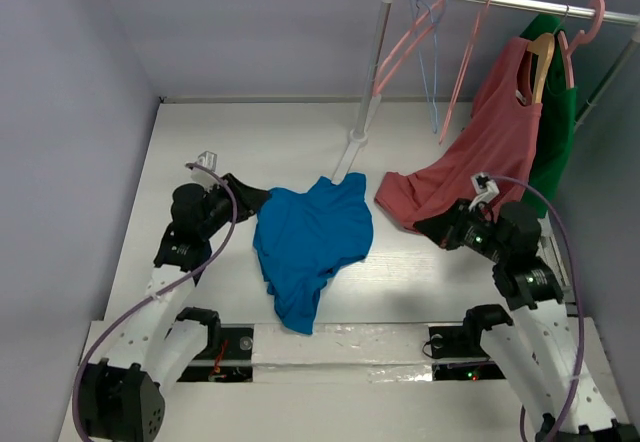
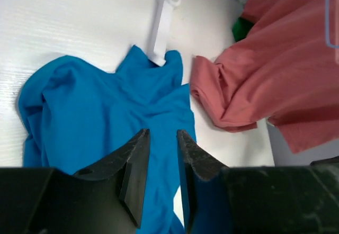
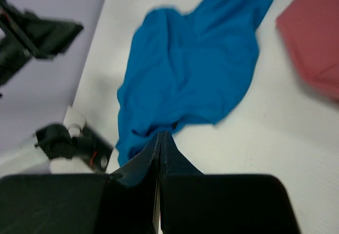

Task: Place the t-shirt on the hanger

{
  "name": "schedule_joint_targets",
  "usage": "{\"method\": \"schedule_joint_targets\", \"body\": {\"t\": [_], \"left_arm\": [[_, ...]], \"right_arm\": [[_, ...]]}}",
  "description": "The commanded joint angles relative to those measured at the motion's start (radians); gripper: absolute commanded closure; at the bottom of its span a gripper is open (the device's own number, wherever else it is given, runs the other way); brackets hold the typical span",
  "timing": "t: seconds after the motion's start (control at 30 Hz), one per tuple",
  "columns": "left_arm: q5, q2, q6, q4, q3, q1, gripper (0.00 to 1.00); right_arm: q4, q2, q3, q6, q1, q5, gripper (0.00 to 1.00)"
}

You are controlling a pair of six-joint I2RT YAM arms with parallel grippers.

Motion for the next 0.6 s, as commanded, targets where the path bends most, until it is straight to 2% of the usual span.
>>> {"method": "schedule_joint_targets", "body": {"t": [0.0,0.07,0.1,0.13,0.17,0.2,0.23,0.3,0.33,0.37,0.43,0.57], "left_arm": [[-0.154,0.036,0.035,-0.001,0.015,-0.084,0.76],[-0.307,0.089,0.059,-0.036,0.030,-0.148,0.74],[-0.359,0.109,0.068,-0.070,0.047,-0.204,0.64],[-0.461,0.129,0.073,-0.085,0.053,-0.223,0.57],[-0.493,0.167,0.074,-0.096,0.056,-0.234,0.50],[-0.508,0.183,0.076,-0.098,0.050,-0.234,0.36],[-0.527,0.198,0.075,-0.091,0.041,-0.234,0.31],[-0.544,0.244,0.075,-0.073,0.021,-0.234,0.22],[-0.557,0.276,0.075,-0.058,0.009,-0.234,0.21],[-0.561,0.292,0.076,-0.058,0.009,-0.234,0.21],[-0.568,0.321,0.078,-0.030,-0.007,-0.234,0.21],[-0.542,0.402,0.082,0.036,-0.024,-0.234,0.22]], "right_arm": [[0.182,0.039,-0.097,0.085,0.171,0.104,1.00],[0.269,0.107,-0.123,0.115,0.294,0.195,1.00],[0.286,0.130,-0.134,0.125,0.424,0.335,1.00],[0.306,0.179,-0.137,0.129,0.478,0.406,1.00],[0.319,0.203,-0.142,0.130,0.518,0.466,0.99],[0.334,0.226,-0.149,0.142,0.545,0.529,0.92],[0.367,0.273,-0.169,0.153,0.560,0.549,0.74],[0.406,0.318,-0.197,0.168,0.572,0.592,0.55],[0.444,0.362,-0.215,0.176,0.582,0.626,0.39],[0.458,0.384,-0.223,0.182,0.582,0.640,0.34],[0.489,0.428,-0.228,0.196,0.582,0.694,0.31],[0.566,0.555,-0.223,0.213,0.603,0.703,0.33]]}}
